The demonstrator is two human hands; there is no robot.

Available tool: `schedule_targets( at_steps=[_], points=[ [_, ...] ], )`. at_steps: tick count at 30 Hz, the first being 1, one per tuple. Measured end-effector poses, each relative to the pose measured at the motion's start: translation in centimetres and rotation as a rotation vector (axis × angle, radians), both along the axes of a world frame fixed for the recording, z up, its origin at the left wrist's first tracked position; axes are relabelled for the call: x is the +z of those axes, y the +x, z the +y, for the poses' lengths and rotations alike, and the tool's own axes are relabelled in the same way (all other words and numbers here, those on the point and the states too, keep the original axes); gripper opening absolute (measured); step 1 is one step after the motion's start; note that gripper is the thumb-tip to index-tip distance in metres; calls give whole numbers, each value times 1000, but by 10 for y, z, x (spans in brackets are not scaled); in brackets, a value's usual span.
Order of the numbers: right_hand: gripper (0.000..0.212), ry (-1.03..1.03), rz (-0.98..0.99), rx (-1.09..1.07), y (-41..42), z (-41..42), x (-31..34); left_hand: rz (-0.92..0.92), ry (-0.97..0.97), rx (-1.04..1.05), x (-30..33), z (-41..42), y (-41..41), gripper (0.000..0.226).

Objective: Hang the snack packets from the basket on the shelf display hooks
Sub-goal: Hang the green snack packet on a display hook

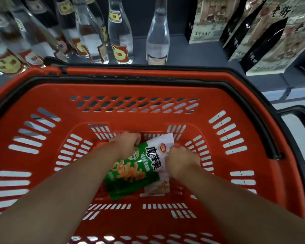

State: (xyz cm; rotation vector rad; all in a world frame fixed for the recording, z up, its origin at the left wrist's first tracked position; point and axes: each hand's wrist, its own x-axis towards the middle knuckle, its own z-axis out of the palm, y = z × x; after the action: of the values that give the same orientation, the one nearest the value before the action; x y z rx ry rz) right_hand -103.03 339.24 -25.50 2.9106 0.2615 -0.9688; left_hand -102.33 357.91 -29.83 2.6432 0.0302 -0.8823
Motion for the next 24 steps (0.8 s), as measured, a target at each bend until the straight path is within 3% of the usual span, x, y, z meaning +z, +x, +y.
schedule_targets(
  at_steps=[3, 7, 12, 15, 18, 22, 24],
  points=[
    [31, 17, 80, -24, -5, 7, 0, -6, -300, 188, 16, 23, -11, 16],
    [54, 158, 80, -217, -5, 12, 1, -3, -676, 525, 44, 41, -28, 18],
    [69, 759, 137, -425, 14, 23, 4, -58, -857, 717, 60, 53, -38, 22],
    [41, 1001, 53, -459, 28, 27, 21, -70, -970, 813, 75, 58, -39, 21],
    [31, 1120, 38, -477, 37, 28, 39, -120, -1039, 842, 93, 59, -38, 23],
    [3, 1129, 40, -368, 34, 23, 56, -247, -1008, 875, 108, 55, -41, 34],
    [9, 1127, 19, -330, 31, 20, 72, -296, -1004, 885, 120, 52, -44, 39]
  ],
)
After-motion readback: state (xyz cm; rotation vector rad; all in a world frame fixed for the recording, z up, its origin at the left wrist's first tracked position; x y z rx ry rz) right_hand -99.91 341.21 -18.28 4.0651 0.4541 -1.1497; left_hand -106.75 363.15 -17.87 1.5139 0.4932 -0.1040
